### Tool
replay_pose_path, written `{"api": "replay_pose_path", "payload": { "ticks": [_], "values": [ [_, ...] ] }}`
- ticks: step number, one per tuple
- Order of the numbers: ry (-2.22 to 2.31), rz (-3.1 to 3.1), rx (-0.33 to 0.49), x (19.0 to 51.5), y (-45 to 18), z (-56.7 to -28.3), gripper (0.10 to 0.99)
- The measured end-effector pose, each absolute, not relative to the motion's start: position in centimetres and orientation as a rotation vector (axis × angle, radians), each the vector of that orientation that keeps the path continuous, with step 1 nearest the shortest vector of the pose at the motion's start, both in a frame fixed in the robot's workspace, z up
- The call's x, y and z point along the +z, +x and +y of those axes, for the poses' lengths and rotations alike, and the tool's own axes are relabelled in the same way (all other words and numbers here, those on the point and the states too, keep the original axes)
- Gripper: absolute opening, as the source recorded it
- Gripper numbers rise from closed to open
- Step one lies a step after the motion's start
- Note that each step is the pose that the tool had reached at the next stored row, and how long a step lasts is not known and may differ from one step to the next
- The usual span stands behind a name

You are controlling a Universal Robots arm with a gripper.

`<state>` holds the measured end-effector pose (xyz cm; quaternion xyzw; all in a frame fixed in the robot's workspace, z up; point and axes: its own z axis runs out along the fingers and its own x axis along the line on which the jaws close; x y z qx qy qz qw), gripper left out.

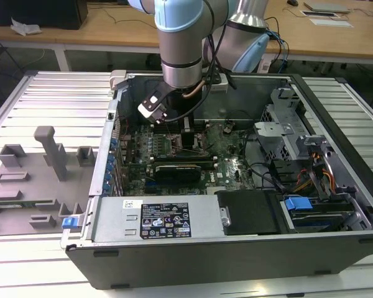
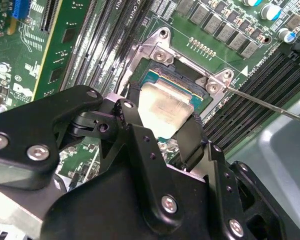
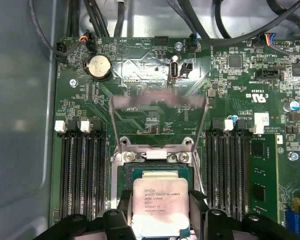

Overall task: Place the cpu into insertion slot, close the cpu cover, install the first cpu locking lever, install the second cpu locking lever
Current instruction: 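Place the cpu into insertion slot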

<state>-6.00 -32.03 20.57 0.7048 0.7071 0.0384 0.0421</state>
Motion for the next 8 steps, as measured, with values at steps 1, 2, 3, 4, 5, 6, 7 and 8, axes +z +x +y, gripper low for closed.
{"api": "replay_pose_path", "payload": {
  "ticks": [1,2,3,4,5,6,7,8],
  "values": [
    [2.159,2.162,0.117,20.49,-6.0,-32.0,0.541],
    [2.16,2.16,0.117,20.44,-6.0,-31.98,0.541],
    [2.162,2.158,0.117,20.36,-6.0,-31.95,0.541],
    [2.164,2.157,0.117,20.29,-6.0,-31.92,0.541],
    [2.165,2.155,0.117,20.2,-6.01,-31.88,0.541],
    [2.166,2.154,0.117,20.14,-6.01,-31.85,0.541],
    [2.167,2.154,0.117,20.1,-6.01,-31.83,0.541],
    [2.167,2.153,0.117,20.07,-6.02,-31.81,0.541]
  ]
}}
